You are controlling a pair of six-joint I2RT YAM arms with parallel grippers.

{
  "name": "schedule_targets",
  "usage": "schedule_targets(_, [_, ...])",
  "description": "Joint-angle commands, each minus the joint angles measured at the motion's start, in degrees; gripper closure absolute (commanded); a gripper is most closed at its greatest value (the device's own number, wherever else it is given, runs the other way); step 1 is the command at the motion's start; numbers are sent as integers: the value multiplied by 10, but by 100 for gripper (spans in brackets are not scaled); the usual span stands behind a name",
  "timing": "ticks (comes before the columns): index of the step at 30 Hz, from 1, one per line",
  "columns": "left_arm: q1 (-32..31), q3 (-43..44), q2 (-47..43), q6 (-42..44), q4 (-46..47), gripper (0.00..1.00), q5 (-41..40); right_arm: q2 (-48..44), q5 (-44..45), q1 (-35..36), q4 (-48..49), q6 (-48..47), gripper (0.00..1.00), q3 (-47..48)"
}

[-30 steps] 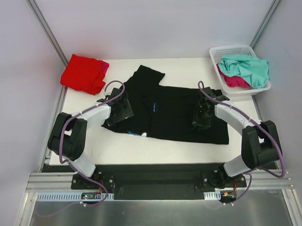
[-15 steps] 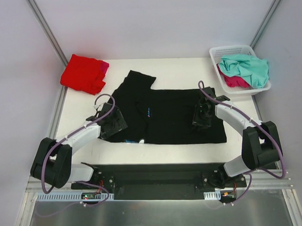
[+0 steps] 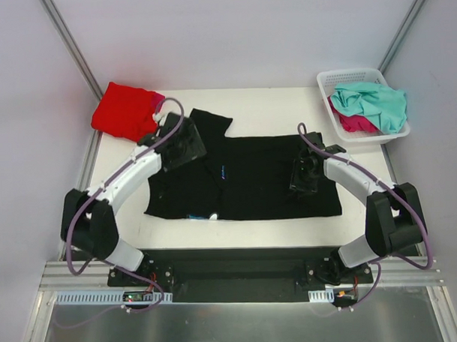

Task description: Fold and stack the t-shirts

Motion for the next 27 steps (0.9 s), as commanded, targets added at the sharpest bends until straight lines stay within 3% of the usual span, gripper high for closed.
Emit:
schedule_targets(1, [-2, 154, 108, 56, 3, 1, 15, 3, -6, 3, -3, -5, 64, 12])
schedule_targets(4, [-2, 204, 187, 60, 22, 1, 38, 0, -6, 3, -5, -14, 64, 9])
schedule_targets(8, [0, 204, 243, 43, 50, 1, 55, -2, -7, 2, -8, -25, 64, 3])
schedule_targets(27, [21, 208, 287, 26, 97, 5, 51, -2, -41, 4, 14, -36, 66, -28])
